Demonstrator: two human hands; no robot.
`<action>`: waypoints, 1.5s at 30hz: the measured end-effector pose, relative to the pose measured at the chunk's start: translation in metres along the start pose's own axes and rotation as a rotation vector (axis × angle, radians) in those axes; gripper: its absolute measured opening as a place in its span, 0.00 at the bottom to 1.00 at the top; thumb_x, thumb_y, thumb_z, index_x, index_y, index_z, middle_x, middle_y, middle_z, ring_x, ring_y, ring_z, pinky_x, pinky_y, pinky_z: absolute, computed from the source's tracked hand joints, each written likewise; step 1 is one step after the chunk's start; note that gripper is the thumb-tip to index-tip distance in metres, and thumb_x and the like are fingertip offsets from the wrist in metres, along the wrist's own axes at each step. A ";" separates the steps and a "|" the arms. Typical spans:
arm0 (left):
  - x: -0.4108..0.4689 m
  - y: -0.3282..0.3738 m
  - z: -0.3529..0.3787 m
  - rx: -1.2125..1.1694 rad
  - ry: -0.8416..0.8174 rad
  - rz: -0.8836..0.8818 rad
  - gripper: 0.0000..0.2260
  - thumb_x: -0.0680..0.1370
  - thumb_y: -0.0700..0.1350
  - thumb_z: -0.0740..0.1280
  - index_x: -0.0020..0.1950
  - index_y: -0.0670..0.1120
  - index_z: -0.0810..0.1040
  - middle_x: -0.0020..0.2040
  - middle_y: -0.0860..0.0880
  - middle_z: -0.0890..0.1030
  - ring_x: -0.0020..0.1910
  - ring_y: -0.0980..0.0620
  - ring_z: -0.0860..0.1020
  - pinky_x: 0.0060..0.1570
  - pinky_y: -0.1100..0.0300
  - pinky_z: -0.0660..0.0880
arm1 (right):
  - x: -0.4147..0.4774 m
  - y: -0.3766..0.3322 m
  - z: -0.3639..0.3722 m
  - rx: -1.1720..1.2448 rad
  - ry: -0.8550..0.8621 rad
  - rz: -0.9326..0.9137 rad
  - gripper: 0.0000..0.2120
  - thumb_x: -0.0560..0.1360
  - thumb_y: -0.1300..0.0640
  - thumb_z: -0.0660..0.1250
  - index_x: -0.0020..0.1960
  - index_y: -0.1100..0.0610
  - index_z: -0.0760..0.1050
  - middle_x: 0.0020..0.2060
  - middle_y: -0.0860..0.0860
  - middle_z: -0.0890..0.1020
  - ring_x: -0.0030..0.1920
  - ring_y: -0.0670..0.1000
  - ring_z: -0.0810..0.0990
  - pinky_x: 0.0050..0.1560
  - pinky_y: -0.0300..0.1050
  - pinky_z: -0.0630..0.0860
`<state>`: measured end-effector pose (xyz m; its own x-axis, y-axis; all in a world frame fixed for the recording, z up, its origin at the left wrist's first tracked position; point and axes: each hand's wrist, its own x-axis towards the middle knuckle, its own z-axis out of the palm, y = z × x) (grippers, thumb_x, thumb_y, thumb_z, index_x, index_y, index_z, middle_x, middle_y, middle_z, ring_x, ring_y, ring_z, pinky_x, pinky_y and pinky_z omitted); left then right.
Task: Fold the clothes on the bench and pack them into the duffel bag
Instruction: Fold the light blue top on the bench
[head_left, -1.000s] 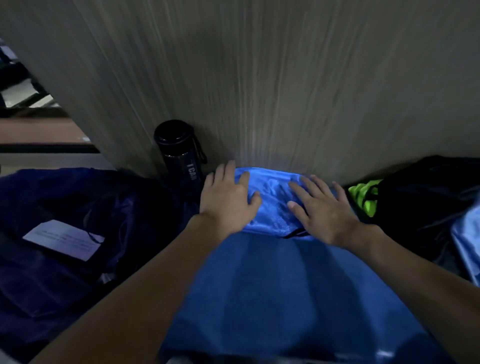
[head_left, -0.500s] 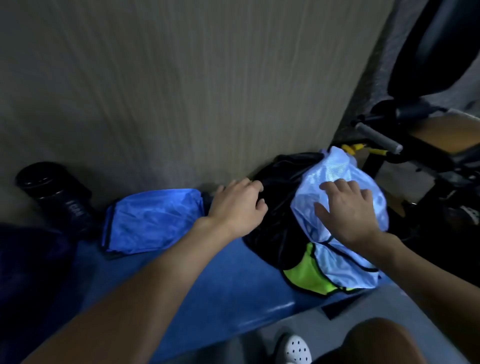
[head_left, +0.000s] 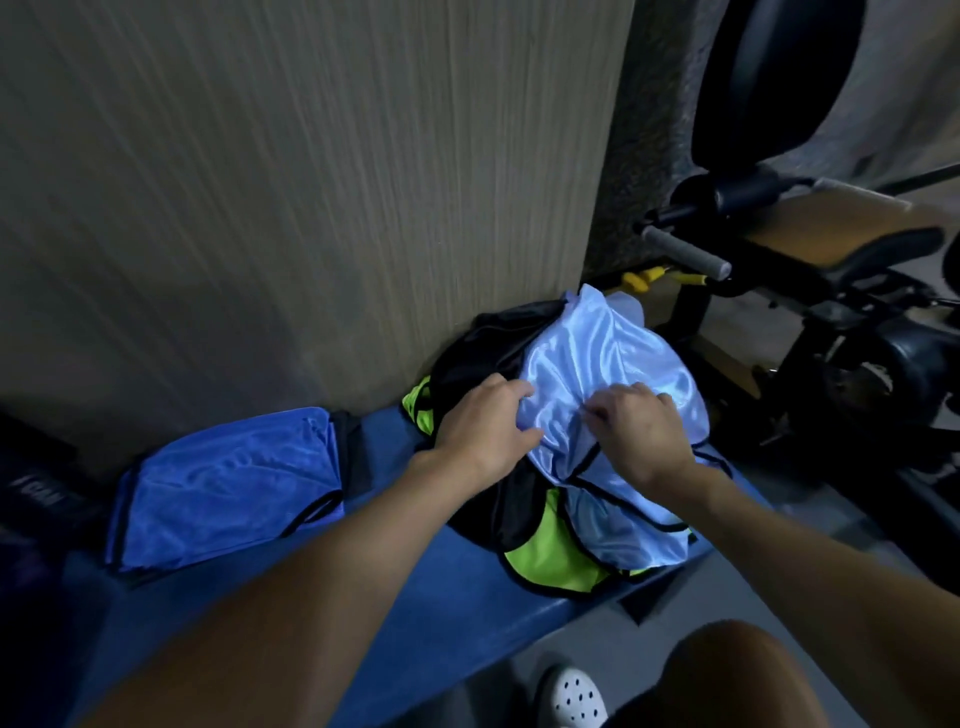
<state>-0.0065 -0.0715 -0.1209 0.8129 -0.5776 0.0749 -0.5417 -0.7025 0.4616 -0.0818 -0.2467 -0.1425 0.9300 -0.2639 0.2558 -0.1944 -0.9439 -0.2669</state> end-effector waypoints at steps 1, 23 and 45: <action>0.002 0.000 0.003 -0.002 0.012 0.016 0.23 0.75 0.49 0.74 0.69 0.48 0.76 0.61 0.47 0.75 0.60 0.46 0.76 0.59 0.49 0.75 | 0.000 0.002 -0.005 0.055 0.026 -0.024 0.12 0.80 0.52 0.61 0.40 0.56 0.75 0.41 0.52 0.78 0.48 0.58 0.74 0.46 0.50 0.64; -0.109 0.101 -0.141 -0.755 0.307 0.188 0.10 0.78 0.36 0.69 0.40 0.48 0.78 0.34 0.53 0.81 0.32 0.62 0.76 0.39 0.66 0.72 | -0.081 -0.051 -0.205 0.585 0.157 -0.136 0.08 0.79 0.60 0.66 0.42 0.59 0.77 0.28 0.46 0.75 0.26 0.38 0.71 0.29 0.29 0.65; -0.196 0.079 -0.191 -0.812 0.327 -0.159 0.10 0.79 0.35 0.67 0.40 0.44 0.80 0.36 0.49 0.79 0.36 0.54 0.77 0.39 0.62 0.76 | -0.154 -0.148 -0.170 0.814 -0.225 -0.404 0.03 0.73 0.65 0.73 0.42 0.62 0.79 0.36 0.55 0.81 0.37 0.47 0.77 0.41 0.46 0.75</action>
<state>-0.1680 0.0659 0.0694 0.9533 -0.2635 0.1473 -0.1988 -0.1811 0.9632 -0.2491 -0.0997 0.0154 0.9343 0.1792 0.3082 0.3562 -0.5040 -0.7869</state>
